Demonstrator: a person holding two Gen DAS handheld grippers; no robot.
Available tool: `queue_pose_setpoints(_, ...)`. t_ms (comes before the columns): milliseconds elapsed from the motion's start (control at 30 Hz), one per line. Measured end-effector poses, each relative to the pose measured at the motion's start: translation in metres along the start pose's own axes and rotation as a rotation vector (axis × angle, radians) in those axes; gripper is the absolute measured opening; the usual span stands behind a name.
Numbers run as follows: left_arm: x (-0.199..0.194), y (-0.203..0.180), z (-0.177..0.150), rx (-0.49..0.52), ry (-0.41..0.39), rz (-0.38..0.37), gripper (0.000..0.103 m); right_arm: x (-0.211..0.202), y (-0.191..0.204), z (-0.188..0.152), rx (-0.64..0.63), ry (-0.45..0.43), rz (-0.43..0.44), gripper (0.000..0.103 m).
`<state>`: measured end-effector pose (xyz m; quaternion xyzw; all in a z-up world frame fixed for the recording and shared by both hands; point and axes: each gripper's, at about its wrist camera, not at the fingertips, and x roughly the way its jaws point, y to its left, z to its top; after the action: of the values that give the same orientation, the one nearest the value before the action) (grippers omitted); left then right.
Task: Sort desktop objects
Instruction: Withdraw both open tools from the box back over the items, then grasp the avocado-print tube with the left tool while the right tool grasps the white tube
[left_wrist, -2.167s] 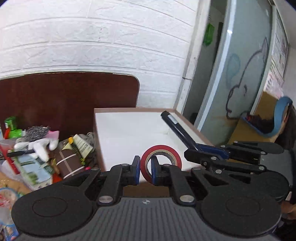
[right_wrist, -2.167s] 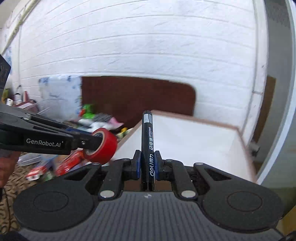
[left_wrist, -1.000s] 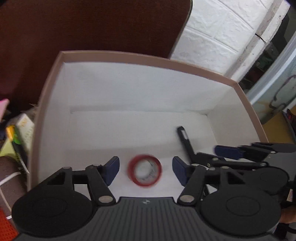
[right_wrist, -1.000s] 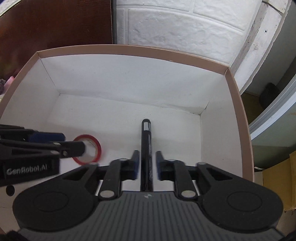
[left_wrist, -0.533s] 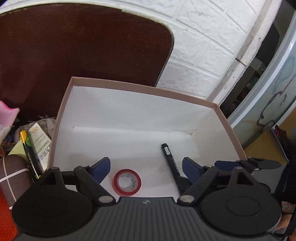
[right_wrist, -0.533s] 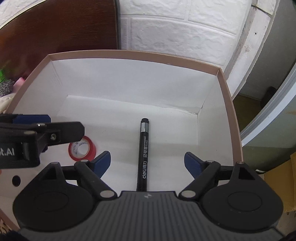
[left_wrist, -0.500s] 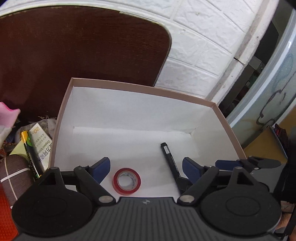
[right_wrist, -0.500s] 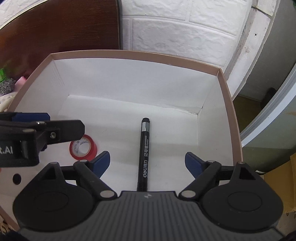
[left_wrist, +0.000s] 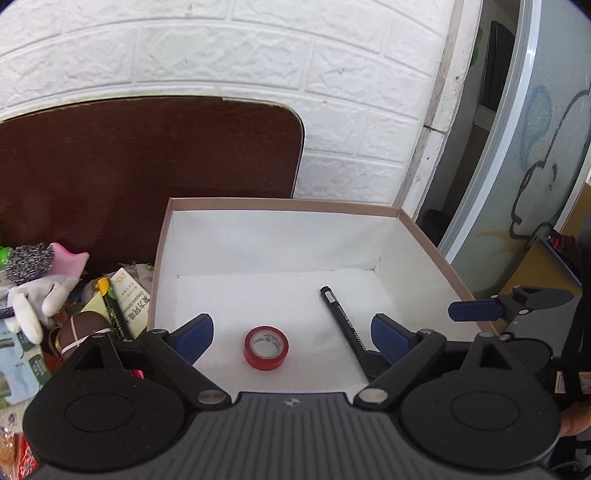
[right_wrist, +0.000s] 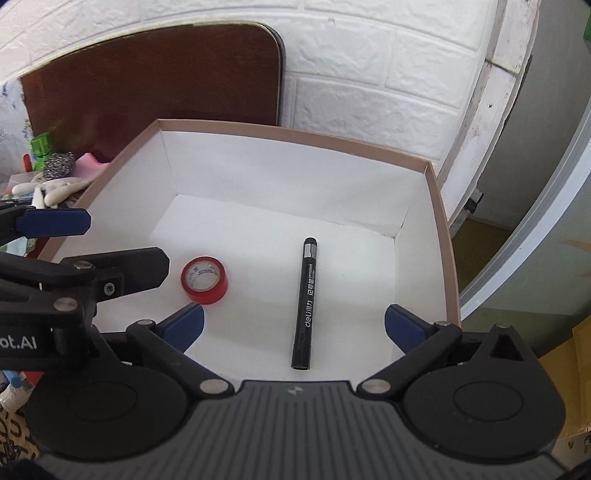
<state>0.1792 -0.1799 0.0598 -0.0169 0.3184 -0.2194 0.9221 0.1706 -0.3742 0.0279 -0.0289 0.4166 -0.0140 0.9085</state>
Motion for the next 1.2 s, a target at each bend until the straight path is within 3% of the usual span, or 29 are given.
queue_pose_setpoints(367,-0.064,-0.008,-0.035,0.040,-0.106,0.044,0.096,-0.066,0.031,-0.040,0.017,-0.188,-0.011,0.101)
queue_pose_setpoints(533,-0.090,0.002,-0.061,-0.025,-0.107,0.046,0.096,-0.088,0.053,-0.062,0.035,-0.255,0.025,0.101)
queue_pose_setpoints(833,-0.118,0.014,-0.106,-0.020,-0.091,0.111,0.096,-0.096,0.100,-0.110,0.006,-0.273,0.078,0.101)
queue_pose_setpoints(1200,-0.134,0.029,-0.145,-0.019,-0.056,0.150,0.096,-0.093,0.135,-0.149,0.064,-0.242,0.131,0.101)
